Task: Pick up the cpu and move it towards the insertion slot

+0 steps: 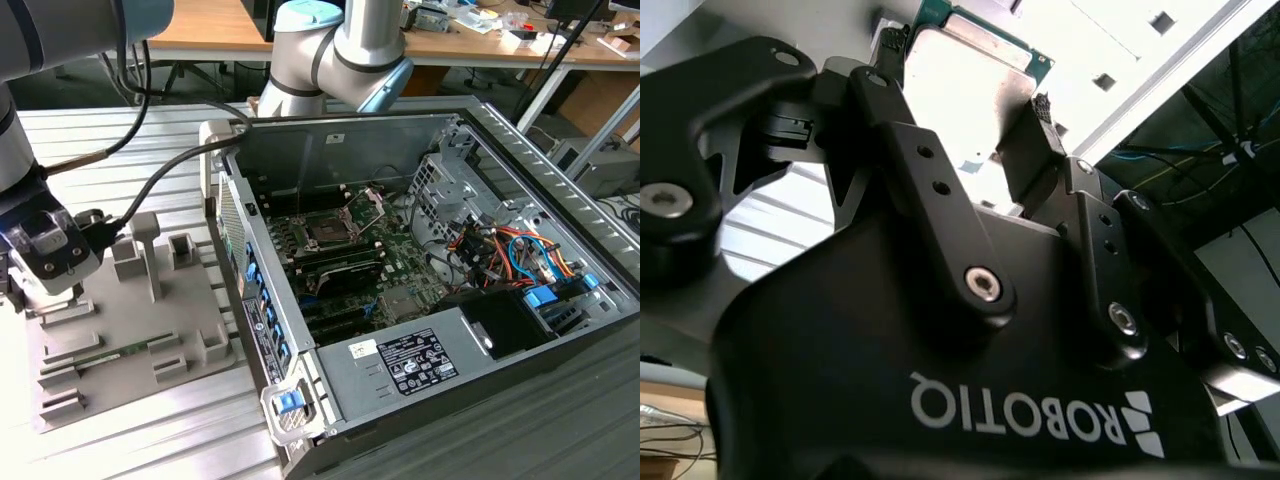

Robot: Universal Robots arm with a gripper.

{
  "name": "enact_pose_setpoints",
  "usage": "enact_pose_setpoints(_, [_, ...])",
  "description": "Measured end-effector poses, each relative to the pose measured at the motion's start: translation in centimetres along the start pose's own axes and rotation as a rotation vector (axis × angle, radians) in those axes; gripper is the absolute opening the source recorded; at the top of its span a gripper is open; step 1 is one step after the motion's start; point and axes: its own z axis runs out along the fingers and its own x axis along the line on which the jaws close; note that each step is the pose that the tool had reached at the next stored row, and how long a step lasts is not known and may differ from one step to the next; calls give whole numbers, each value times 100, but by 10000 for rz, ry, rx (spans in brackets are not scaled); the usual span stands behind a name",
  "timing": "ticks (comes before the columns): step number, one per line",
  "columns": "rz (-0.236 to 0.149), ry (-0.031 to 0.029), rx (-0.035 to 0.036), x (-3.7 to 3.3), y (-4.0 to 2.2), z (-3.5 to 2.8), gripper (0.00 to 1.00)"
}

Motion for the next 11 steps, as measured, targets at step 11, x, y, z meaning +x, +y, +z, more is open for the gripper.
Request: enact_pose_setpoints(11, [0,1,0,0,5,-120,55])
